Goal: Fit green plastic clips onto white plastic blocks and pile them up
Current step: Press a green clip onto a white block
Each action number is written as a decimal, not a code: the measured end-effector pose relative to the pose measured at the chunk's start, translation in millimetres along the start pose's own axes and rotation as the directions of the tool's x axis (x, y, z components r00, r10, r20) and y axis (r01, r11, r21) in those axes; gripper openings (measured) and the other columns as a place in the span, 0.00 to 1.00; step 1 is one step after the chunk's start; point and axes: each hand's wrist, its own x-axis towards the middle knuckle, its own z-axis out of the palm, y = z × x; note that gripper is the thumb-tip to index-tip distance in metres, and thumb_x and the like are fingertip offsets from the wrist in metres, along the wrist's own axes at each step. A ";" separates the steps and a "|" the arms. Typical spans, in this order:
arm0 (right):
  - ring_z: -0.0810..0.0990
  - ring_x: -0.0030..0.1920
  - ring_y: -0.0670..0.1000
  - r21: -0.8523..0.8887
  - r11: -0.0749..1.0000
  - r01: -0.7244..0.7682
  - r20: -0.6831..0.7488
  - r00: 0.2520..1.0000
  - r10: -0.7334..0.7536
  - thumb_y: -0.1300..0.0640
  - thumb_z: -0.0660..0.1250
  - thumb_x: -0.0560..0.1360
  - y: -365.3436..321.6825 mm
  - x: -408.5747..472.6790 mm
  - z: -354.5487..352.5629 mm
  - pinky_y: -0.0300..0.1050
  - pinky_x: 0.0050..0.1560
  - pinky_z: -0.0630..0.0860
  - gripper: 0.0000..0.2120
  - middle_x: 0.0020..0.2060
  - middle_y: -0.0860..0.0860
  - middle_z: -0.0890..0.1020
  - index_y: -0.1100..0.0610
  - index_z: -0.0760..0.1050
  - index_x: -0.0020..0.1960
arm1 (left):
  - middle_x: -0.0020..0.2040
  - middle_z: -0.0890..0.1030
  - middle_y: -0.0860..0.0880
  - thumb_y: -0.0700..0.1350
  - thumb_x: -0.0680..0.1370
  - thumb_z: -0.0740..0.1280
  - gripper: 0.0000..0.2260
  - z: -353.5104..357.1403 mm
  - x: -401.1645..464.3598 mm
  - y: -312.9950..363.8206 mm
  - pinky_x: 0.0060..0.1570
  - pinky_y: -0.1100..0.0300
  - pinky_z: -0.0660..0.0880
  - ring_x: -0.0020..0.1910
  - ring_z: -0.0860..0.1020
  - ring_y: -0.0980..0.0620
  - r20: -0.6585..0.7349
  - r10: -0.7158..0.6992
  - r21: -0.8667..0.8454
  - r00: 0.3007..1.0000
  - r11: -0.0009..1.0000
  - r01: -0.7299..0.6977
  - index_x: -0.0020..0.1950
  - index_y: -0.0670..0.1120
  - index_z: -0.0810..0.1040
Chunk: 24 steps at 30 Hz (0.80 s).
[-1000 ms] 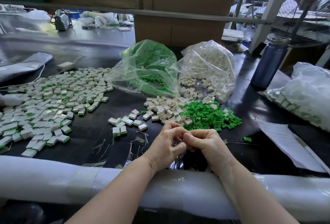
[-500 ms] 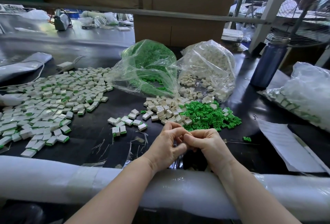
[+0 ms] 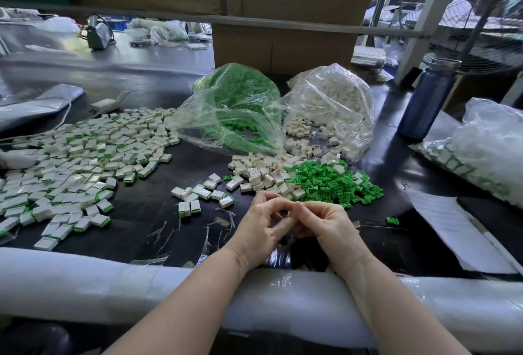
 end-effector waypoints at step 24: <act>0.73 0.27 0.38 -0.360 0.929 0.088 -0.168 0.973 -0.157 0.61 0.69 0.73 5.5 3.6 -4.2 0.33 0.32 0.70 0.08 0.27 0.45 0.78 0.54 0.78 0.36 | 0.37 0.76 0.53 0.39 0.73 0.71 0.11 0.9 1.3 -10.6 0.41 0.61 0.76 0.34 0.74 0.55 -0.117 -0.073 0.064 0.990 0.995 0.081 0.46 0.53 0.73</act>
